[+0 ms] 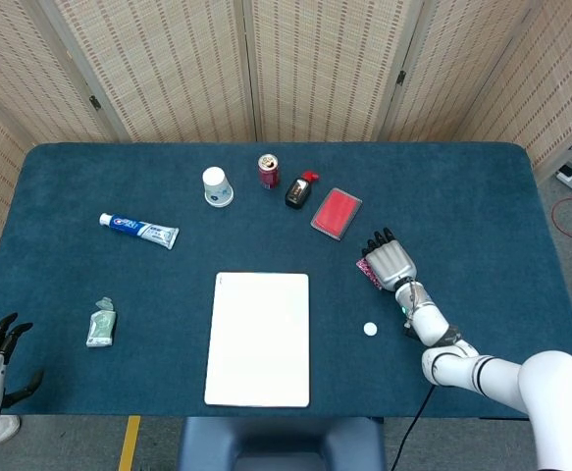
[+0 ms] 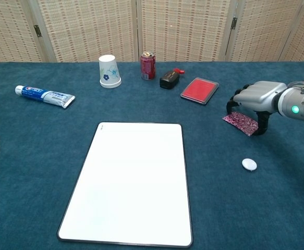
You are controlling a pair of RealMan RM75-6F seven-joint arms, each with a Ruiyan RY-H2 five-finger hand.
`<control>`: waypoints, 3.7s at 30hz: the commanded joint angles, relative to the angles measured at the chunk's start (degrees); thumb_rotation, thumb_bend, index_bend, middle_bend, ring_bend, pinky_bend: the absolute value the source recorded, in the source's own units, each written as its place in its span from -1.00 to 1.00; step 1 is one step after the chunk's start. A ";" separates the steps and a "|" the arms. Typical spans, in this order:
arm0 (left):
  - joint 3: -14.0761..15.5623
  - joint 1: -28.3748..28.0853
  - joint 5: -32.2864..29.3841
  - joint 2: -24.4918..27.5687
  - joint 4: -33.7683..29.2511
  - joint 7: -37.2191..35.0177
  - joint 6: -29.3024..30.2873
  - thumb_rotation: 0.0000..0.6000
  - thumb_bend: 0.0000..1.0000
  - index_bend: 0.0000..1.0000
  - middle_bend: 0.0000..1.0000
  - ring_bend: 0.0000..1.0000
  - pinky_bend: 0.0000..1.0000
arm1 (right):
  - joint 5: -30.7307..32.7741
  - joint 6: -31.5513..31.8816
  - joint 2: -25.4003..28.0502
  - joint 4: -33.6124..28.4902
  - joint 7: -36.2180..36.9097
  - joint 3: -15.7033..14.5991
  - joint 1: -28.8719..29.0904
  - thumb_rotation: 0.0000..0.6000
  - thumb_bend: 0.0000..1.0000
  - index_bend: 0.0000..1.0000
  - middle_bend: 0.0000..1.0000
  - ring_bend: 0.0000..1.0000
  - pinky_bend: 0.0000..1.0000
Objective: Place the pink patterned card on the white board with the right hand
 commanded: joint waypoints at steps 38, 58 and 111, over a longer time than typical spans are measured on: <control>0.14 0.50 0.60 1.37 -2.43 1.42 1.01 1.00 -0.31 -0.57 -0.76 -0.67 -1.00 | -12.53 4.52 1.16 -20.29 -1.50 4.76 3.30 1.00 -0.51 -0.18 -0.68 -0.94 -1.00; 0.36 0.99 0.76 1.53 -1.59 0.26 1.13 1.00 -0.31 -0.57 -0.76 -0.67 -1.00 | -7.07 5.13 -2.11 -21.85 -7.04 4.84 7.55 1.00 -0.51 -0.92 -0.77 -0.98 -1.00; 0.61 0.94 2.32 1.23 -2.28 0.42 1.62 1.00 -0.31 -0.57 -0.76 -0.67 -1.00 | -28.74 13.45 7.72 -20.08 12.55 -4.65 -15.57 1.00 -0.50 -0.23 -0.67 -0.89 -1.00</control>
